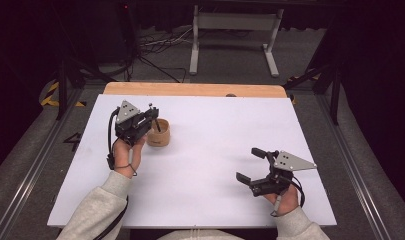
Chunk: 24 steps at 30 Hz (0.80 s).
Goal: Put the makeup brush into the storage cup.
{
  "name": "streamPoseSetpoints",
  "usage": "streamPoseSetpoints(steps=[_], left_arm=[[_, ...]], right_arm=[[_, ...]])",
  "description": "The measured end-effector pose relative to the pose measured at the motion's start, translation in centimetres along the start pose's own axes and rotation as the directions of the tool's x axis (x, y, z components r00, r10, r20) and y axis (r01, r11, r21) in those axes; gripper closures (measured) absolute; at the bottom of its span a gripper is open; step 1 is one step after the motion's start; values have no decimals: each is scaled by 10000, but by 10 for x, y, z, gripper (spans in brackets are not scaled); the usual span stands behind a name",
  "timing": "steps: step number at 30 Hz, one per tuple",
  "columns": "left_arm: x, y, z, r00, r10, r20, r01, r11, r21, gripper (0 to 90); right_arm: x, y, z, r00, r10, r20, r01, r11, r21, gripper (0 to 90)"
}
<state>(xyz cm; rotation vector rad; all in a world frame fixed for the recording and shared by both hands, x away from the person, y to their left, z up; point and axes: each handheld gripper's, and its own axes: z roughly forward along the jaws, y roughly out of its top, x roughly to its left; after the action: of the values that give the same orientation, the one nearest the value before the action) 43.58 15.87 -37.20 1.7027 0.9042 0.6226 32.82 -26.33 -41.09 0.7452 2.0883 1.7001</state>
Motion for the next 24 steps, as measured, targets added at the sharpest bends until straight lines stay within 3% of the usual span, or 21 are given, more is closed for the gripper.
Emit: streamPoseSetpoints(steps=[20, 24], left_arm=[[1, -7, 1, 9998, 152, 109, -154, 9995, 264, 823], [1, -5, -3, 9998, 172, 136, -173, 9998, 88, 587]], right_arm=[[-3, 1, 5, 9997, 128, -196, -127, 9999, 6, 0], [-5, 1, 5, 9996, 204, -197, -203, 9998, 12, 0]])
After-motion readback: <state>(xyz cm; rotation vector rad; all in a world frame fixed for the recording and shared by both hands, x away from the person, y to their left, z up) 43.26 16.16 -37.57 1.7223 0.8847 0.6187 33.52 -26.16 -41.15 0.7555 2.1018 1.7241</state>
